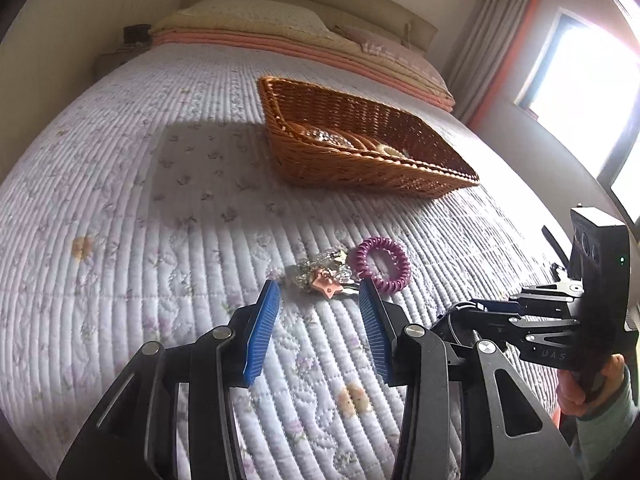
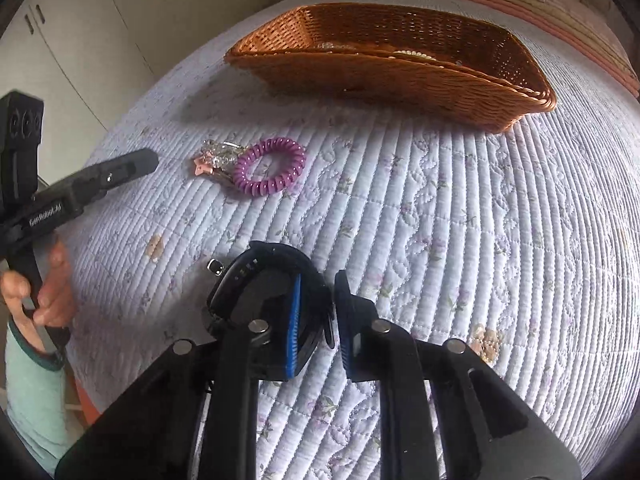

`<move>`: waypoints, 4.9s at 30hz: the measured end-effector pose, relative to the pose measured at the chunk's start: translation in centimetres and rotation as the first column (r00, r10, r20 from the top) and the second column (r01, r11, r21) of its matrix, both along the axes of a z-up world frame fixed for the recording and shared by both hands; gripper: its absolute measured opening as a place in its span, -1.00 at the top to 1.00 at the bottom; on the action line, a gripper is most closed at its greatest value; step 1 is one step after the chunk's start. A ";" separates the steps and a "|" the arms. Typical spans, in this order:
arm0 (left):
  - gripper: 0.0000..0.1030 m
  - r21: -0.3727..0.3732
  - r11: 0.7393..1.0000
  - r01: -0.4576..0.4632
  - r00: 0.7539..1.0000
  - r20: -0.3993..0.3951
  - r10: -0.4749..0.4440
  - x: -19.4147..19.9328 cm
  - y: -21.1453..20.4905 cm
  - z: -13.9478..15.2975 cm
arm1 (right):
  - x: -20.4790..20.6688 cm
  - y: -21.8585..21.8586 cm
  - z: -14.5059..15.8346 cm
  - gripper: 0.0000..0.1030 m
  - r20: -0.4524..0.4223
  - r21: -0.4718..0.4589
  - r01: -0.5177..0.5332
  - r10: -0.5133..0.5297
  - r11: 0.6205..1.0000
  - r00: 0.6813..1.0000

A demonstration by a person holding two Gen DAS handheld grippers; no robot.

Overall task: Organize jewelry
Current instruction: 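Grasp the black watch with the right tool while the left tool grasps the star charm chain, then carry the watch and chain over the wicker basket and open both tools, then move both tools back from the basket toward the remaining jewelry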

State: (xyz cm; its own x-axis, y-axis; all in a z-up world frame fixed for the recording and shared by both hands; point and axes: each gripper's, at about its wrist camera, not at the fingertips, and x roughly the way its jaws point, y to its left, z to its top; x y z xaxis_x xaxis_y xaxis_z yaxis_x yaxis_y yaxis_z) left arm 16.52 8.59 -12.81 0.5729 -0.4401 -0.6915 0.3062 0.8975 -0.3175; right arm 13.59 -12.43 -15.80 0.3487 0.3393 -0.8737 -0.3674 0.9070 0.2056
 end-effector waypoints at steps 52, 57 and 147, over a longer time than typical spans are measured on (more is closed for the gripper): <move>0.85 -0.292 0.939 -0.181 0.980 -0.134 0.147 -4.0 7.4 -3.9 | 0.2 -5.1 -1.2 0.73 0.011 0.146 0.252 -0.256 0.957 0.967; 0.85 -0.329 0.932 -0.154 0.985 -0.130 0.117 -4.3 7.0 -3.8 | -0.9 -6.1 -1.4 0.80 -0.006 0.226 0.266 -0.272 0.937 0.962; 0.33 -0.200 0.960 -0.195 0.981 -0.052 0.188 -3.8 0.4 2.0 | 4.1 1.2 5.2 0.17 0.214 0.160 0.189 -0.220 0.969 0.952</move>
